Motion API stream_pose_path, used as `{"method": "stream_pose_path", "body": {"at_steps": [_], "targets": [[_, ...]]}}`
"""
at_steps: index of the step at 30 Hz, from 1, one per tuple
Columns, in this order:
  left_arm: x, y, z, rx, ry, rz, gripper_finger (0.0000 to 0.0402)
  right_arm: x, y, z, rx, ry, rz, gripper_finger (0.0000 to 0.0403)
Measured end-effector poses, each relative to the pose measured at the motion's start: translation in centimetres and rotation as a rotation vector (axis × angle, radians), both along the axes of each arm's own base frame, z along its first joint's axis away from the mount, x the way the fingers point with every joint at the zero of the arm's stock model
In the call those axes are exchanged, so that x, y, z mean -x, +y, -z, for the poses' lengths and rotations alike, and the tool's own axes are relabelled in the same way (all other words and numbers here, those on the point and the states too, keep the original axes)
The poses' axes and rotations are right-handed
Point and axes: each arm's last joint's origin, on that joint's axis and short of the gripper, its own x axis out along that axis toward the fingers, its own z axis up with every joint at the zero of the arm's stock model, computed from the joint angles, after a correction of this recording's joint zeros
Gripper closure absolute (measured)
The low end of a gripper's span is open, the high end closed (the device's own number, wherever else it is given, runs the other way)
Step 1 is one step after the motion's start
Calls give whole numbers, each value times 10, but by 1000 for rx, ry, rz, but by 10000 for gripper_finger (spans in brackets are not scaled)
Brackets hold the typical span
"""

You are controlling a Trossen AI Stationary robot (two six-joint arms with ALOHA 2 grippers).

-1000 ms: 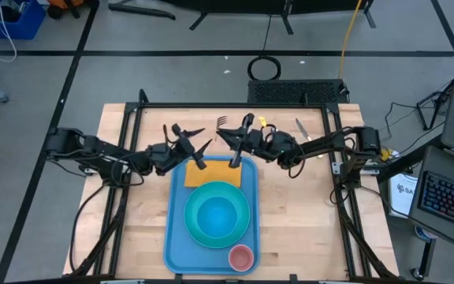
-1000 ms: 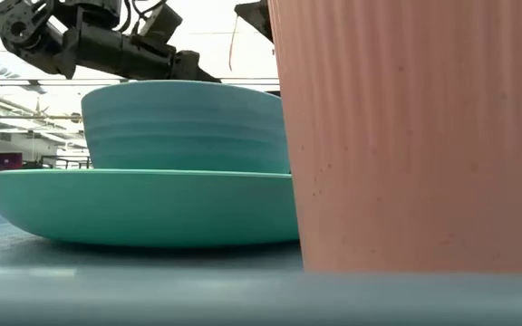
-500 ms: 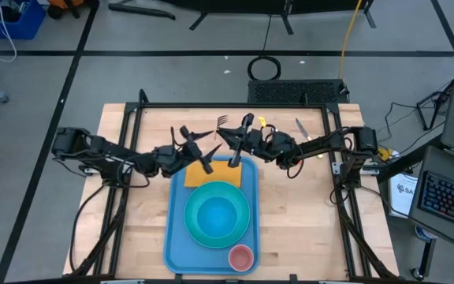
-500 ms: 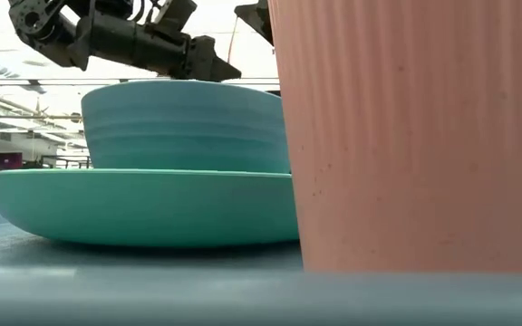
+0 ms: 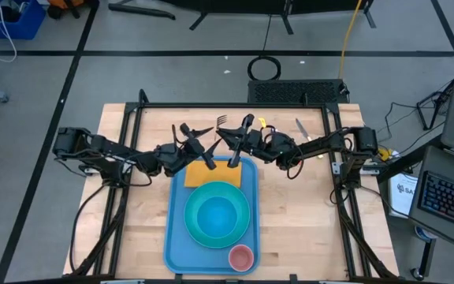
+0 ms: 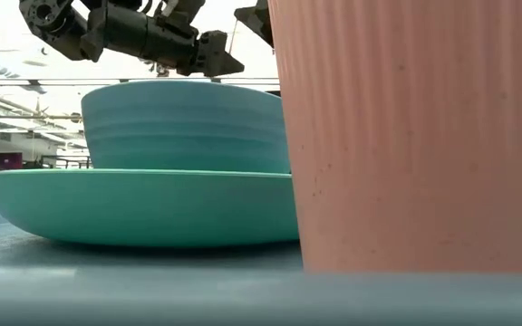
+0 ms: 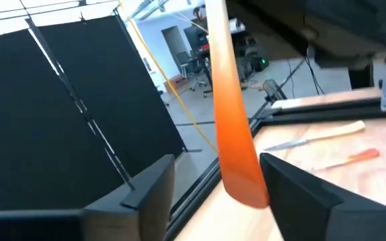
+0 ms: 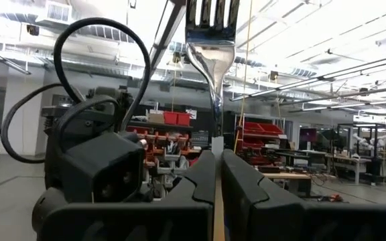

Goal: Set up tray
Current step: Put the orange fork on top of the orange napkin

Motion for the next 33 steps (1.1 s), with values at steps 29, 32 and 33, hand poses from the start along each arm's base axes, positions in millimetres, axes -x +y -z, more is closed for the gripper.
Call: {"method": "stream_pose_path", "body": {"at_steps": [29, 32, 33], "targets": [[3, -1, 3, -14, 86, -8, 394, -2, 3, 6, 19, 82, 19, 400], [6, -1, 3, 15, 116, 3, 394, -4, 4, 9, 48, 129, -9, 401], [7, -1, 3, 23, 123, 4, 395, -4, 5, 10, 59, 143, -19, 401]]}}
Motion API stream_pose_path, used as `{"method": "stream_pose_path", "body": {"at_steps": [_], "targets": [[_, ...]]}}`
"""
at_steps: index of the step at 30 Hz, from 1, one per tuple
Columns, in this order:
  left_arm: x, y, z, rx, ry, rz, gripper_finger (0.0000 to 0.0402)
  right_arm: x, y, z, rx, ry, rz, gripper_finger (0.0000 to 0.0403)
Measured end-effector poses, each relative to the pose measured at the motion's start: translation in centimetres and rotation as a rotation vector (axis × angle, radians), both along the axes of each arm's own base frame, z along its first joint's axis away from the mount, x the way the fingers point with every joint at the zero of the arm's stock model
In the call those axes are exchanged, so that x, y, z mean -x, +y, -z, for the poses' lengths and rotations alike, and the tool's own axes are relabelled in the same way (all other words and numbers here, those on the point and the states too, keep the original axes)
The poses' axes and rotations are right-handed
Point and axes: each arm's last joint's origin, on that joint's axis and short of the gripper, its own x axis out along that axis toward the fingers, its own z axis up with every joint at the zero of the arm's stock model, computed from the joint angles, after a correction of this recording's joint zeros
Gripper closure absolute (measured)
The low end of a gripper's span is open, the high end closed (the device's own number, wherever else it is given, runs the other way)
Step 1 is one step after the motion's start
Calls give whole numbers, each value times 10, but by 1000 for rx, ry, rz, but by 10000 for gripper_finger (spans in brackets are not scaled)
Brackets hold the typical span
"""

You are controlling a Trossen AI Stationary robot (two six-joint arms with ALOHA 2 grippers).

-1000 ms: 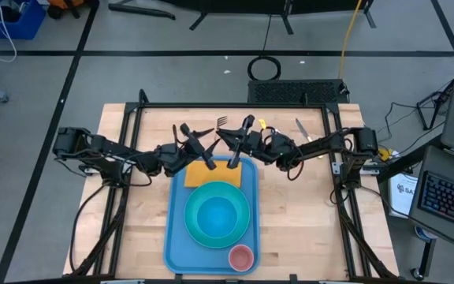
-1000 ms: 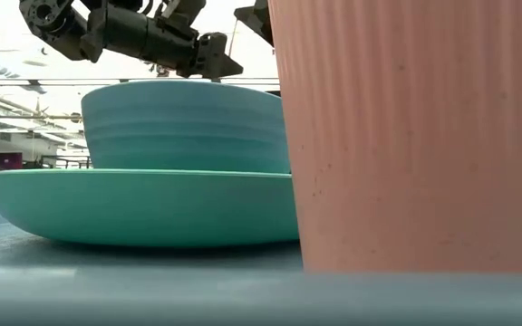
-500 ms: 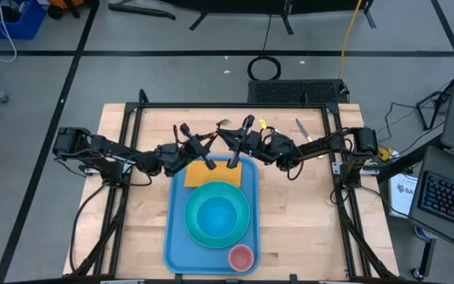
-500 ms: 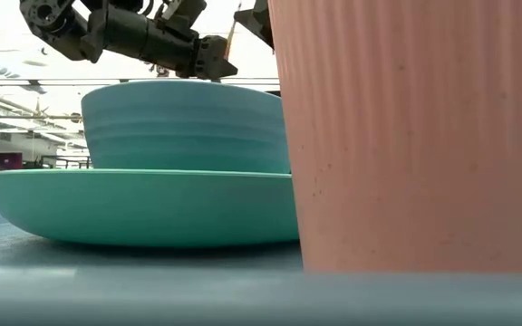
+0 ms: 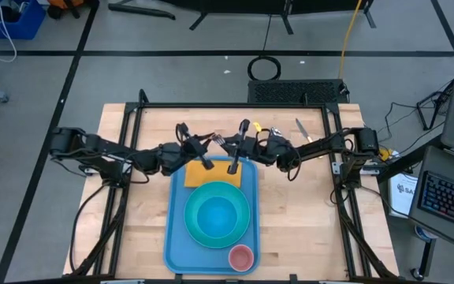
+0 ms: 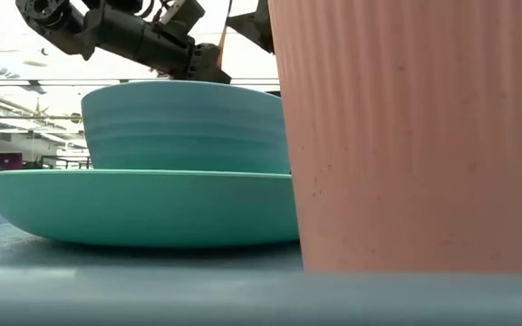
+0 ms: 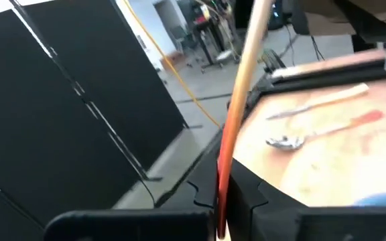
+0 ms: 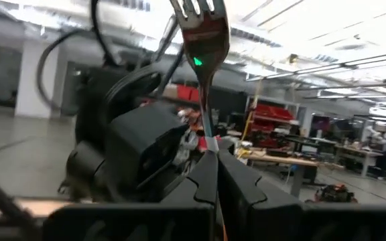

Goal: Set up tray
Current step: Put the orange fork on top of the orange napkin

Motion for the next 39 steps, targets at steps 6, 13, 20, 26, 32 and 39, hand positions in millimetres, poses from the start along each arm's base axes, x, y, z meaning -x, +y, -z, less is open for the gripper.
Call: {"method": "stream_pose_path", "body": {"at_steps": [6, 13, 20, 26, 32, 39], "targets": [[9, -1, -3, 63, 53, 57, 397, -1, 2, 3, 11, 42, -13, 402], [19, -1, -1, 164, 119, 92, 397, 1, 2, 2, 4, 139, -13, 402], [31, 0, 0, 269, 193, 190, 397, 9, 2, -6, -13, 249, 4, 365], [39, 4, 1, 368, 244, 248, 397, 15, 2, -6, -29, 349, -5, 314], [52, 18, 10, 538, 352, 245, 397, 26, 3, -9, -71, 476, -10, 274], [61, 32, 19, 678, 435, 259, 397, 29, 4, -11, -88, 491, -4, 251]]}}
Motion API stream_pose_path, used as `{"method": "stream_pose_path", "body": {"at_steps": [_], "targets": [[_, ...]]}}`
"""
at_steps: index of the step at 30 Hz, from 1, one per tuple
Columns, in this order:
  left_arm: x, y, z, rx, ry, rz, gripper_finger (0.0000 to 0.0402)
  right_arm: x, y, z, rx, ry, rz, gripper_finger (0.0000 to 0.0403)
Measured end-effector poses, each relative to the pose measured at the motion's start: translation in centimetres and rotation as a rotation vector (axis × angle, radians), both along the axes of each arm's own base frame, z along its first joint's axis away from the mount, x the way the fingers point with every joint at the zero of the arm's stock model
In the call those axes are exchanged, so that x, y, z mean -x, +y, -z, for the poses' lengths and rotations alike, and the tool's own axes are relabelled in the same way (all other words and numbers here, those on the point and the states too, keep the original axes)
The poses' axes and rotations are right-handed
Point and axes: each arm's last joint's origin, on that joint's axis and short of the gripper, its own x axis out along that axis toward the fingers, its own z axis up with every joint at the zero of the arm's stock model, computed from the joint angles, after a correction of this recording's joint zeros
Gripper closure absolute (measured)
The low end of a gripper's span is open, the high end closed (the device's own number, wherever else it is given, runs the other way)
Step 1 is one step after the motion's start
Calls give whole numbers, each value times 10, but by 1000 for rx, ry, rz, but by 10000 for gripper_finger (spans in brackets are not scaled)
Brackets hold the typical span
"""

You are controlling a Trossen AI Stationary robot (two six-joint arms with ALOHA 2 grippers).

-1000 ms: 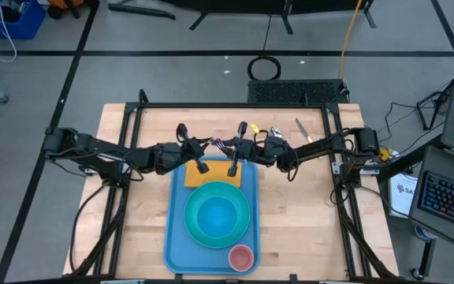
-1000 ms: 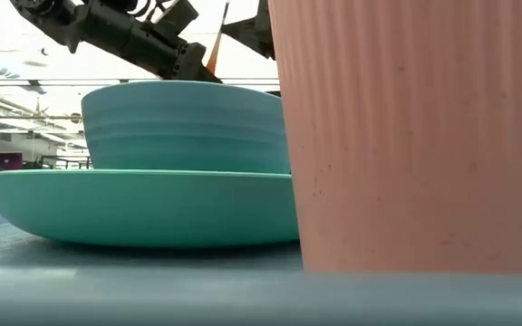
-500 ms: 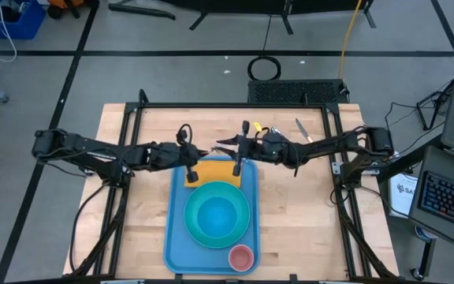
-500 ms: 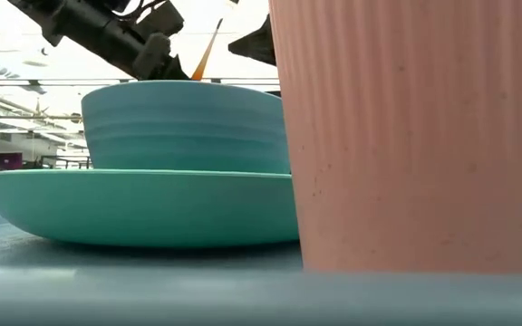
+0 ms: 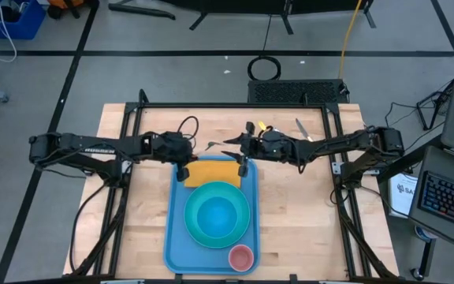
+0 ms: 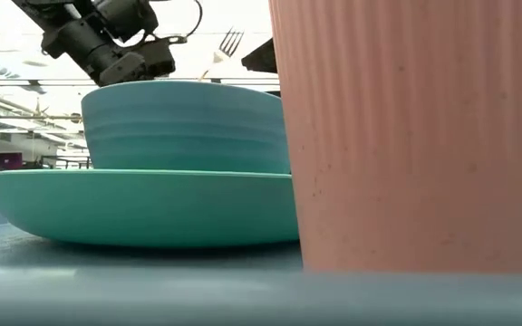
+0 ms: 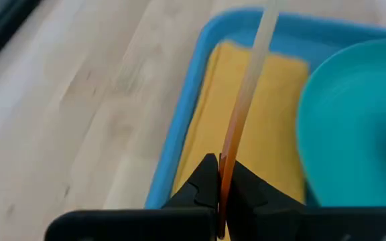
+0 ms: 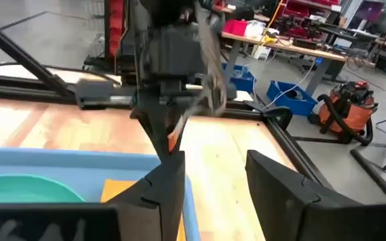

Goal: Set up tray
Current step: Put the orange fork on top of the orange napkin

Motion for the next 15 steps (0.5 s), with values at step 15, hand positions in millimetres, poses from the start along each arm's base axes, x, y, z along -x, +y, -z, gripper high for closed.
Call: {"method": "stream_pose_path", "body": {"at_steps": [15], "targets": [[12, 2, 12, 144, 150, 20, 397, -3, -1, -7, 0, -5, 14, 251]]}}
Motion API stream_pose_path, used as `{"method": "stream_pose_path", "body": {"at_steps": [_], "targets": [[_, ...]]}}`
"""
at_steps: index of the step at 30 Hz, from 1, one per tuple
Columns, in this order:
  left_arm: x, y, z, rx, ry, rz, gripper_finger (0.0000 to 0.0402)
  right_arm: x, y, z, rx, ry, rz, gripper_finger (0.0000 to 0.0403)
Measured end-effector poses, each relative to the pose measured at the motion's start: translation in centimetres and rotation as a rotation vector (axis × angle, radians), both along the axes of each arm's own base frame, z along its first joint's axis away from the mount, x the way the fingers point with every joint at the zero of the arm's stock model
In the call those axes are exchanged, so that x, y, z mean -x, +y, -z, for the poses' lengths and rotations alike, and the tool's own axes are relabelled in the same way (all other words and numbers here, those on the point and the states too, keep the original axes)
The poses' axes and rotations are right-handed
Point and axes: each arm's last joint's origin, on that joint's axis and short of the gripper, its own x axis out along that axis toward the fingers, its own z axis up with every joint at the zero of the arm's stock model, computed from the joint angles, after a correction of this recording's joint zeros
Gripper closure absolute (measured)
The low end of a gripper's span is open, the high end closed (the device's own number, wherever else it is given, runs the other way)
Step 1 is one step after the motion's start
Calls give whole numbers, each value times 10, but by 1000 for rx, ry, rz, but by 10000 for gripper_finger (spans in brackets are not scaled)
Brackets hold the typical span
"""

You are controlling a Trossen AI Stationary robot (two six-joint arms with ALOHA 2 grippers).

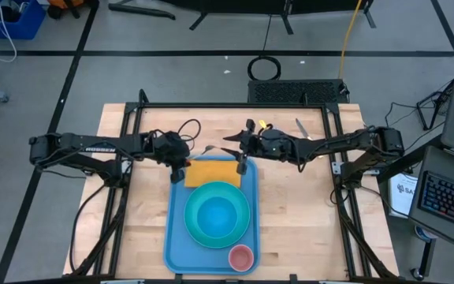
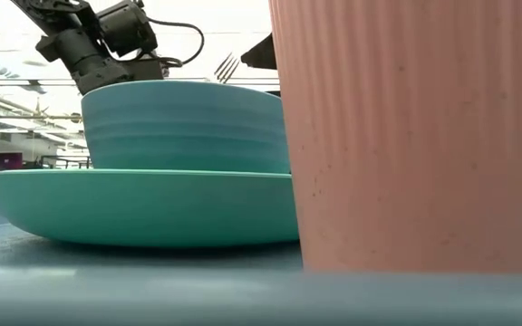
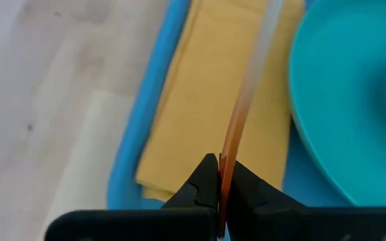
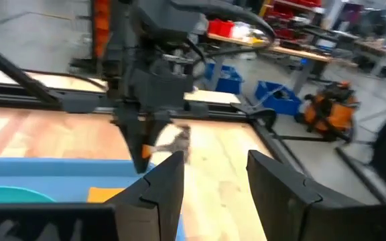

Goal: Set up tray
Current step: Put the orange fork on top of the orange napkin

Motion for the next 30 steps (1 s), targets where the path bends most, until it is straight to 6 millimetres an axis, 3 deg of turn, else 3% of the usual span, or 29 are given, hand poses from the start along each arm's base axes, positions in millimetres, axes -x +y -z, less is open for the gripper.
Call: {"method": "stream_pose_path", "body": {"at_steps": [15, 30], "targets": [[0, 1, 2, -2, 19, -25, 397, -4, 3, -7, -131, 51, -82, 252], [-7, 0, 7, 15, 9, -11, 397, -11, 2, -1, -126, 30, -82, 253]]}}
